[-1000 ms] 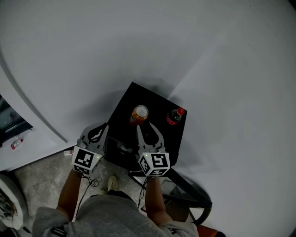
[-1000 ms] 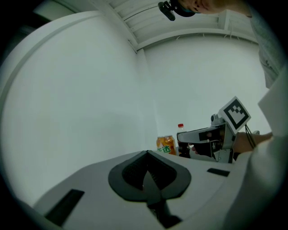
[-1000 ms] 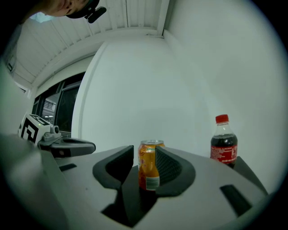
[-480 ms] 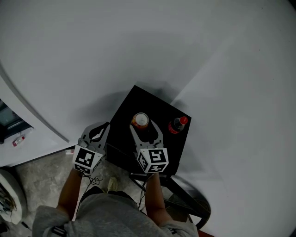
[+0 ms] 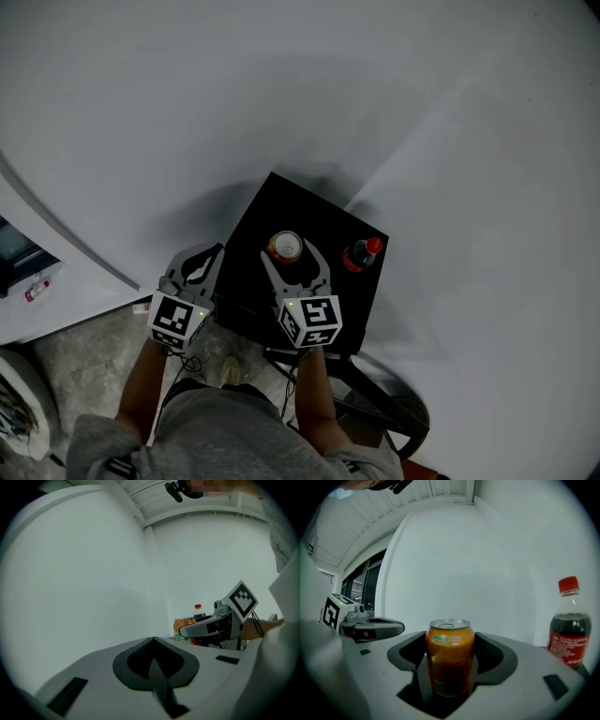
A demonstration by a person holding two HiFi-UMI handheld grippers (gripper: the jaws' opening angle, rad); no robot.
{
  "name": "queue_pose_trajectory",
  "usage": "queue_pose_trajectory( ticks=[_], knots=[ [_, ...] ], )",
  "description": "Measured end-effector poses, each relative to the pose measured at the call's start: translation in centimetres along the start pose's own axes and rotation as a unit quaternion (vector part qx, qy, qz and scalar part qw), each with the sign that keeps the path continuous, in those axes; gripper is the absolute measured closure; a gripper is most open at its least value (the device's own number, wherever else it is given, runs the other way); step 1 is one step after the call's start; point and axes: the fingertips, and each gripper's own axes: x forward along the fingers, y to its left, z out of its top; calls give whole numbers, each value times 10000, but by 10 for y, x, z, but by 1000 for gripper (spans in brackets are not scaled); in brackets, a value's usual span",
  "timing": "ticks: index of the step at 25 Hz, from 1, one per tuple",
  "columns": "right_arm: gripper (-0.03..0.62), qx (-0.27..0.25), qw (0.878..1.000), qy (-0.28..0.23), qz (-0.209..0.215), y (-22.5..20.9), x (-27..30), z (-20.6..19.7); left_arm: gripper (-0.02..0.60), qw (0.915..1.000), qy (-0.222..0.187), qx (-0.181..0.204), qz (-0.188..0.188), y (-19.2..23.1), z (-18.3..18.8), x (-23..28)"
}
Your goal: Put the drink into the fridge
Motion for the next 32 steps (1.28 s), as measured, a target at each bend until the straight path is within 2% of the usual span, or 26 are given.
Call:
queue_pose_trajectory(
  ticks=[10, 16, 24, 29, 32],
  knots=[
    [267, 65, 9992, 52, -397, -5, -6, 1, 577, 9995, -50, 37, -298, -2, 4, -8],
    [269, 105, 9972, -112, -730, -7, -30, 12, 577, 9985, -83, 22, -550, -7, 5, -20],
    [267, -17, 9933, -290, -1123, 23, -80, 26, 577, 9938, -214, 32, -1094, -29, 10, -45],
    [269, 2, 9882, -345, -1494, 43, -119, 25, 577, 9876, -315, 42, -1535, -51, 11, -64],
    [269, 24, 9858, -381, -1633, 59, -138, 22, 577, 9855, -347, 26, -1662, -57, 10, -80]
  ],
)
